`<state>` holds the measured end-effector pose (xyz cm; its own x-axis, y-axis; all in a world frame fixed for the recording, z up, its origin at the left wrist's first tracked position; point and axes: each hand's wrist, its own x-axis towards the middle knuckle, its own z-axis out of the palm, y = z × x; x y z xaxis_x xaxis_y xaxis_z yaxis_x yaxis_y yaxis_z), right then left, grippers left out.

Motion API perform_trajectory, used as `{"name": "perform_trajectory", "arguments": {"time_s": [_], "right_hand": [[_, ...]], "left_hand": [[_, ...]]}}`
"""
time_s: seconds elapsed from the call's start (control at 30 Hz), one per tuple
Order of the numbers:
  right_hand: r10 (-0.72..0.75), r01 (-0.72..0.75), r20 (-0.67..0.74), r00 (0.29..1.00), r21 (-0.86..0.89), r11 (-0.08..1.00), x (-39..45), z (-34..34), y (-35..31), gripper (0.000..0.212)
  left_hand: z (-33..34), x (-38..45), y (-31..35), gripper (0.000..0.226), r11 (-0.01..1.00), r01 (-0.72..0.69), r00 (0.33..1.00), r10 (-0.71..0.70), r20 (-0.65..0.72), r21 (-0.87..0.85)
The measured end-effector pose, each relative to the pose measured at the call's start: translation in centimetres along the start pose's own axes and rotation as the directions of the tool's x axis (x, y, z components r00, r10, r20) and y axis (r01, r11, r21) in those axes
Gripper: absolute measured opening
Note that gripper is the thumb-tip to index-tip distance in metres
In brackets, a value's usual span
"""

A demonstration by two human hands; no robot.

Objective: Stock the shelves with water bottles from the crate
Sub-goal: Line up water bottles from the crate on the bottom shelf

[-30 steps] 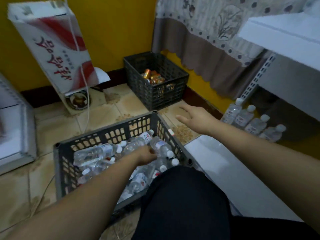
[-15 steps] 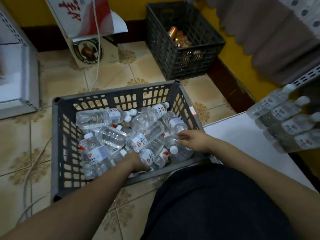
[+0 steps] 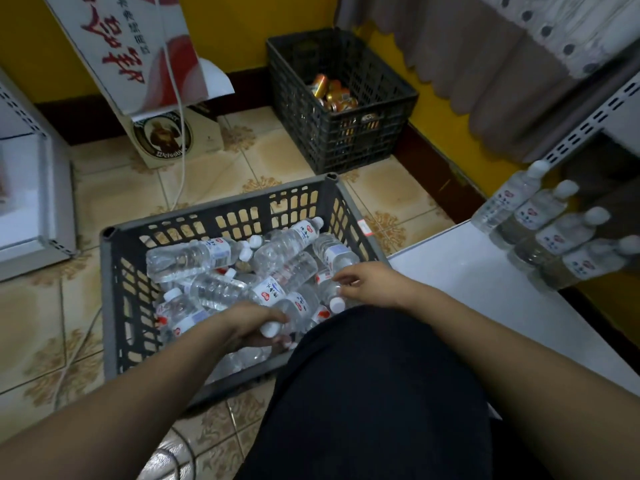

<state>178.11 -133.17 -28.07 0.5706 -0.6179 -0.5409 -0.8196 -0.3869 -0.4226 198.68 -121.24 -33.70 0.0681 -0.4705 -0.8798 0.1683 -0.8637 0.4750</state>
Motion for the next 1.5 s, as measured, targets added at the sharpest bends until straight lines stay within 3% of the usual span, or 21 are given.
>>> {"name": "perform_trajectory", "arguments": {"time_s": [0.1,0.3,0.37,0.47,0.53,0.6,0.67,0.77,0.93,1.1,1.27,1.37,1.5], "right_hand": [[-0.013,0.013,-0.058,0.998,0.005,1.0,-2.4,-1.8,-0.4,0.045],[-0.034,0.009,-0.245,0.969,-0.103,0.995,-7.4,-6.0,-1.5,0.064],[-0.077,0.046,-0.319,0.945,-0.103,0.994,-9.7,-7.7,-2.1,0.077],[-0.134,0.091,-0.372,0.919,-0.131,0.987,-13.1,-10.3,-2.7,0.097],[-0.153,0.071,-0.399,0.904,-0.211,0.975,-15.2,-12.2,-2.6,0.103],[-0.141,0.032,-0.427,0.893,-0.254,0.967,-17.7,-13.9,-2.2,0.095],[-0.107,0.025,-0.45,0.887,-0.184,0.983,-19.9,-14.7,-1.5,0.078],[-0.035,0.029,-0.487,0.873,-0.019,0.999,-21.8,-13.6,1.0,0.063],[0.138,0.009,-0.503,0.854,0.277,0.961,-22.5,-9.5,5.9,0.069],[0.186,-0.002,-0.453,0.872,0.377,0.926,-23.9,-7.7,9.0,0.076],[0.198,0.12,-0.49,0.849,0.544,0.83,-25.0,-8.0,9.9,0.062],[0.229,0.159,-0.494,0.839,0.624,0.765,-24.9,-7.8,10.2,0.052],[0.283,0.162,-0.413,0.866,0.765,0.623,-25.9,-9.0,11.0,0.045]], "left_hand": [[-1.0,-3.6,2.0,0.038,0.993,-0.021,0.996,0.011,0.087,0.116],[-1.4,-11.6,8.0,0.037,0.937,-0.245,0.95,0.18,0.255,0.249],[-0.3,-14.6,10.6,0.035,0.876,-0.355,0.915,0.256,0.311,0.326],[2.1,-19.1,14.6,0.034,0.699,-0.521,0.847,0.352,0.398,0.489],[3.8,-21.6,16.6,0.04,0.627,-0.592,0.797,0.363,0.483,0.506],[5.9,-24.0,18.0,0.045,0.543,-0.652,0.752,0.376,0.541,0.529],[8.1,-25.8,18.7,0.041,0.463,-0.698,0.716,0.432,0.549,0.546],[11.8,-26.3,18.7,0.032,0.465,-0.723,0.689,0.537,0.487,0.51],[17.4,-22.1,16.2,0.037,0.567,-0.727,0.685,0.645,0.339,0.389],[22.1,-19.5,13.9,0.044,0.527,-0.748,0.663,0.624,0.415,0.404],[25.6,-17.4,12.8,0.074,0.635,-0.705,0.698,0.541,0.469,0.316],[27.0,-16.5,13.5,0.067,0.652,-0.709,0.69,0.56,0.459,0.269],[27.4,-16.3,15.3,0.052,0.603,-0.71,0.693,0.502,0.518,0.364]]}}
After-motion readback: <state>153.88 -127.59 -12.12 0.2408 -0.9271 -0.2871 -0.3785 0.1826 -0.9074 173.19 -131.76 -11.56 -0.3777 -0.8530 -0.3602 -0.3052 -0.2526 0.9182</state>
